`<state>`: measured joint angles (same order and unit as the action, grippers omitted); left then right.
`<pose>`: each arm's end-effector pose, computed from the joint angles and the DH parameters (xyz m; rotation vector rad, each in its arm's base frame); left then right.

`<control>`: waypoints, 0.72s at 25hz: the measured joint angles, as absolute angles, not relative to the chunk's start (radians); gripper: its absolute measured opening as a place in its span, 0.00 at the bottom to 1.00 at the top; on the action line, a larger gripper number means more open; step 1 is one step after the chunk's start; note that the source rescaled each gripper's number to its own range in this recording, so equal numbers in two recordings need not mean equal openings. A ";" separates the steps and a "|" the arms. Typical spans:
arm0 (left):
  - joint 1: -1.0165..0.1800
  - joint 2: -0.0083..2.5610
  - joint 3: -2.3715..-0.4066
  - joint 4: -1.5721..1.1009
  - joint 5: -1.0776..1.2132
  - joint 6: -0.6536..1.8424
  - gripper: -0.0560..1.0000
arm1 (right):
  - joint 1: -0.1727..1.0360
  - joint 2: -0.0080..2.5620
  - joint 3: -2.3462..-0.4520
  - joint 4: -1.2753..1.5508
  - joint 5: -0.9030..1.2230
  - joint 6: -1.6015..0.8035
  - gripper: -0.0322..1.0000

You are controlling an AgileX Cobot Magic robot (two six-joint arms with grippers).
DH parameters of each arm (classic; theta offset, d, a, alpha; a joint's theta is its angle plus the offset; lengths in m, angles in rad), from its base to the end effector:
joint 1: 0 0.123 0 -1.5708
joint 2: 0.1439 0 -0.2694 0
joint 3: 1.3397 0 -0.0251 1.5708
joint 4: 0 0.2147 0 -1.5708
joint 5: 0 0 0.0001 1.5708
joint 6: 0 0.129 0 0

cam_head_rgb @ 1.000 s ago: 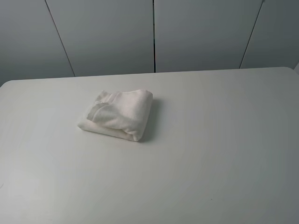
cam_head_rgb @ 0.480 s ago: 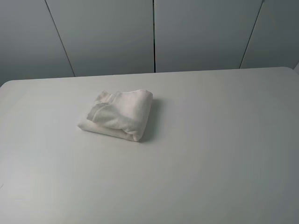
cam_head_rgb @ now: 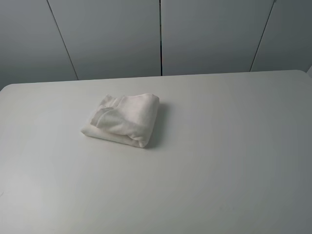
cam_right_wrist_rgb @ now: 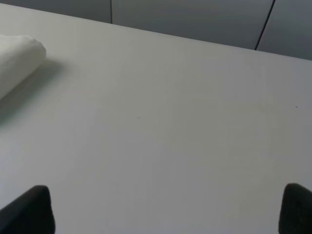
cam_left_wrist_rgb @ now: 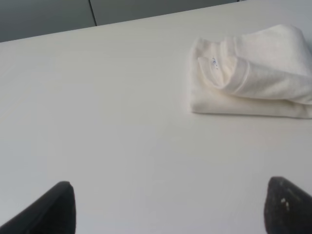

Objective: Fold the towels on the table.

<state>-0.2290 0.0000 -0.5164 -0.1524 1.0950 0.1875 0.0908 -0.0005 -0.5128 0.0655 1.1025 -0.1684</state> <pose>0.0046 -0.0190 0.2443 0.4372 2.0121 -0.2084 0.0085 0.0083 0.2416 -0.2728 2.0531 0.0311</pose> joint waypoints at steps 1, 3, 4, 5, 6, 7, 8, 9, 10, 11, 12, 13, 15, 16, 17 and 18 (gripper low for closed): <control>-0.229 0.000 -0.516 -0.152 1.095 0.187 1.00 | 0.091 -0.001 -0.513 0.066 1.103 -0.168 1.00; -0.229 0.000 -0.516 -0.152 1.095 0.187 1.00 | 0.091 -0.001 -0.513 0.066 1.103 -0.168 1.00; -0.229 0.000 -0.516 -0.154 1.095 0.187 1.00 | 0.091 -0.001 -0.513 0.066 1.103 -0.168 1.00; -0.229 0.000 -0.516 -0.154 1.095 0.187 1.00 | 0.091 -0.001 -0.513 0.066 1.103 -0.168 1.00; -0.229 0.000 -0.516 -0.154 1.095 0.187 1.00 | 0.091 -0.001 -0.513 0.066 1.103 -0.171 1.00; -0.229 0.000 -0.516 -0.154 1.095 0.187 1.00 | 0.091 -0.001 -0.513 0.066 1.103 -0.171 1.00; -0.229 0.000 -0.516 -0.154 1.095 0.187 1.00 | 0.091 -0.001 -0.513 0.066 1.103 -0.171 1.00; -0.229 0.000 -0.516 -0.154 1.095 0.187 1.00 | 0.091 -0.001 -0.513 0.066 1.103 -0.171 1.00; -0.229 0.000 -0.516 -0.154 1.095 0.187 1.00 | 0.091 -0.001 -0.513 0.066 1.103 -0.171 1.00; -0.229 0.000 -0.516 -0.154 1.095 0.187 1.00 | 0.091 -0.001 -0.513 0.066 1.103 -0.171 1.00; -0.229 0.000 -0.516 -0.154 1.095 0.187 1.00 | 0.091 -0.001 -0.513 0.066 1.103 -0.171 1.00; -0.229 0.000 -0.516 -0.154 1.095 0.187 1.00 | 0.091 -0.001 -0.513 0.066 1.103 -0.171 1.00; -0.229 0.000 -0.516 -0.154 1.095 0.187 1.00 | 0.091 -0.001 -0.513 0.066 1.103 -0.171 1.00; -0.229 0.000 -0.516 -0.154 1.095 0.187 1.00 | 0.091 -0.001 -0.513 0.066 1.103 -0.171 1.00; -0.229 0.000 -0.516 -0.154 1.095 0.187 1.00 | 0.091 -0.001 -0.513 0.066 1.103 -0.171 1.00; -0.229 0.000 -0.516 -0.154 1.095 0.187 1.00 | 0.091 -0.001 -0.513 0.066 1.103 -0.171 1.00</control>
